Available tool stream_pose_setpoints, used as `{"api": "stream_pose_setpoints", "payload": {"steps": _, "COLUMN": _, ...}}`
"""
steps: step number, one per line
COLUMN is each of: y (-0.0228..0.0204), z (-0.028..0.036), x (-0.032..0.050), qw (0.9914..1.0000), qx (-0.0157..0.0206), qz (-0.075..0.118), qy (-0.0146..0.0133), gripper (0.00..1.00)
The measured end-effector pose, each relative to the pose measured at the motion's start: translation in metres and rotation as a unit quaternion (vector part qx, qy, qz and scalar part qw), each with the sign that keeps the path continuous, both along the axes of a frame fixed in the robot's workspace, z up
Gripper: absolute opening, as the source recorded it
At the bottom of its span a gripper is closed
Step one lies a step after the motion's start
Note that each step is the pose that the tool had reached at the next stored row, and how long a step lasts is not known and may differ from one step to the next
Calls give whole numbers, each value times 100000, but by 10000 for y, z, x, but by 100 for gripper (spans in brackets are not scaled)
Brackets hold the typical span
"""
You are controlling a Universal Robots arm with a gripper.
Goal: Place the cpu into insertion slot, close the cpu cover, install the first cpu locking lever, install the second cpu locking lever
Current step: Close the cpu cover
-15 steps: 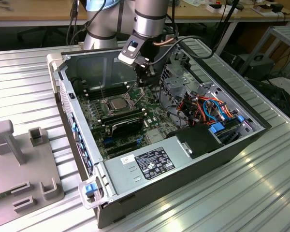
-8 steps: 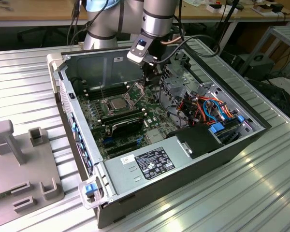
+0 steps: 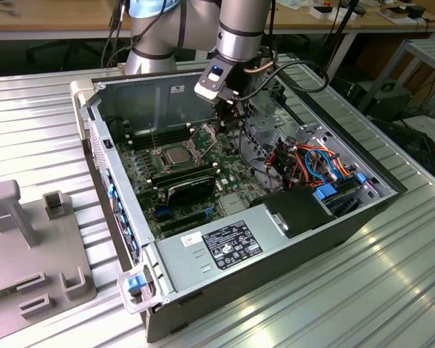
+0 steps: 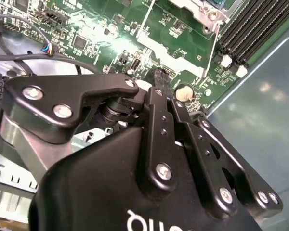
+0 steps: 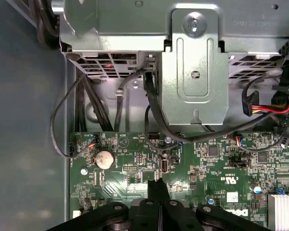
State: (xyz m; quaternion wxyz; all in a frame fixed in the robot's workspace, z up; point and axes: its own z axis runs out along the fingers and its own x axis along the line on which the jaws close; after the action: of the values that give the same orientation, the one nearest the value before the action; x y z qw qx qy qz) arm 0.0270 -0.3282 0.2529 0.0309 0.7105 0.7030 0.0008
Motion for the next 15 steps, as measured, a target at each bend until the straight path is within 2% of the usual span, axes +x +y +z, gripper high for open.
{"api": "stream_pose_setpoints", "payload": {"steps": 6, "y": 0, "z": -23, "x": -117, "qw": 100000, "qx": 139, "qz": -4, "qy": 95, "gripper": 11}}
{"api": "stream_pose_setpoints", "payload": {"steps": 15, "y": 3, "z": -41, "x": -278, "qw": 100000, "qx": 140, "qz": 1, "qy": 138, "gripper": 11}}
